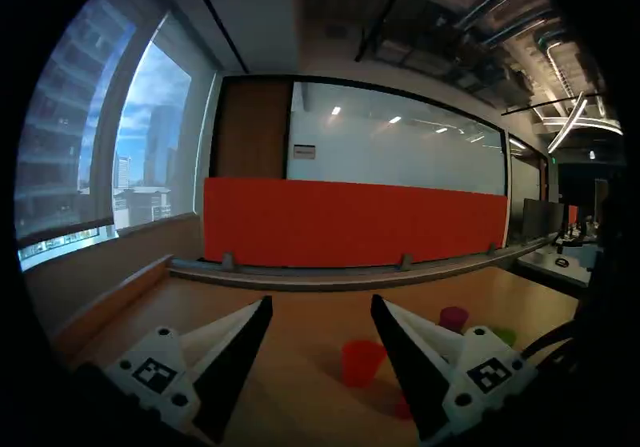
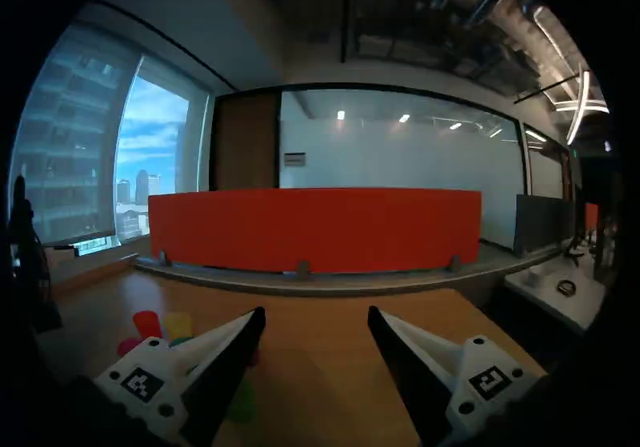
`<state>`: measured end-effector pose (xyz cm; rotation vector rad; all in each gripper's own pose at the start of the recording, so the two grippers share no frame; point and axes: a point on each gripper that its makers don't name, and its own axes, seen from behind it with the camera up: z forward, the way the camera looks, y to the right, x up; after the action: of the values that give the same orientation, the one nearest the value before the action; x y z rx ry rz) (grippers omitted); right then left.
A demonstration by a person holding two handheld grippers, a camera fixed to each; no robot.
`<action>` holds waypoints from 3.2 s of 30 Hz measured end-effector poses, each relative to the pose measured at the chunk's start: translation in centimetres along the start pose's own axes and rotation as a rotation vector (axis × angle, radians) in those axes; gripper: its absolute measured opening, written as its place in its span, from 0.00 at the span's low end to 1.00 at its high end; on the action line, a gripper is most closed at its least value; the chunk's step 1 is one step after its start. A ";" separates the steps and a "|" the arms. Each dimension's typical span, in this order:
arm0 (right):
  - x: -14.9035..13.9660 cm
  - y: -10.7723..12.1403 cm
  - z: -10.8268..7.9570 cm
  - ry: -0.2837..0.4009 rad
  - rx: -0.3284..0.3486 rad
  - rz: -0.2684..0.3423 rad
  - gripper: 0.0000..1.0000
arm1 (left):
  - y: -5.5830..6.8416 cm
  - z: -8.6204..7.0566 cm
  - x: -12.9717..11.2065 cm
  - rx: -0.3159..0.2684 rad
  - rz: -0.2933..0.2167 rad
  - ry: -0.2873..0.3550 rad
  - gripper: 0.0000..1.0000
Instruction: Pour water
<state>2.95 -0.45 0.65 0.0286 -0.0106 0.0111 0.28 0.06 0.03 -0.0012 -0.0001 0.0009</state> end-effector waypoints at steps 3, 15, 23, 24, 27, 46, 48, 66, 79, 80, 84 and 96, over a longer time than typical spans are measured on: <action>1.5 -0.4 0.1 -0.001 0.021 0.012 0.99 | 0.3 0.2 1.3 -0.008 0.004 -0.002 0.91; 3.2 -2.2 0.2 -0.023 0.105 0.062 0.99 | 1.8 1.1 3.1 -0.100 0.019 -0.021 0.91; 3.4 -4.1 -0.2 -0.048 0.233 0.039 0.99 | 4.5 1.3 3.4 -0.241 0.018 -0.036 0.91; 3.5 -4.4 -0.3 -0.048 0.250 0.039 0.99 | 4.9 1.3 3.4 -0.262 0.017 -0.039 0.91; 3.9 -5.1 -0.5 -0.049 0.300 0.037 0.99 | 6.5 1.2 3.5 -0.328 0.011 -0.046 0.91; 4.3 -9.8 -3.3 -0.086 0.520 -0.067 0.99 | 12.5 0.0 5.9 -0.635 0.054 -0.055 0.91; 4.1 -10.1 -3.6 -0.103 0.534 -0.073 0.99 | 12.9 0.0 5.8 -0.652 0.060 -0.065 0.91; 1.4 -10.7 -4.9 -0.202 0.576 -0.120 0.99 | 15.6 0.3 3.4 -0.805 0.160 -0.193 0.91; -1.9 -11.2 -4.8 -0.255 0.586 -0.140 1.00 | 17.5 1.8 -1.2 -0.857 0.264 -0.320 0.91; -2.0 -11.2 -4.7 -0.256 0.585 -0.142 1.00 | 17.6 2.0 -1.5 -0.858 0.271 -0.326 0.91; -2.9 -11.3 -4.6 -0.263 0.586 -0.151 0.99 | 17.8 2.6 -2.7 -0.857 0.295 -0.345 0.91; -6.0 -11.2 -3.6 -0.292 0.572 -0.154 0.99 | 18.1 4.1 -7.1 -0.872 0.348 -0.434 0.92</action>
<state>-2.86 -11.65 -3.38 0.6032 -0.2974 -0.1442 -6.81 18.16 4.14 -0.8735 -0.4342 0.3488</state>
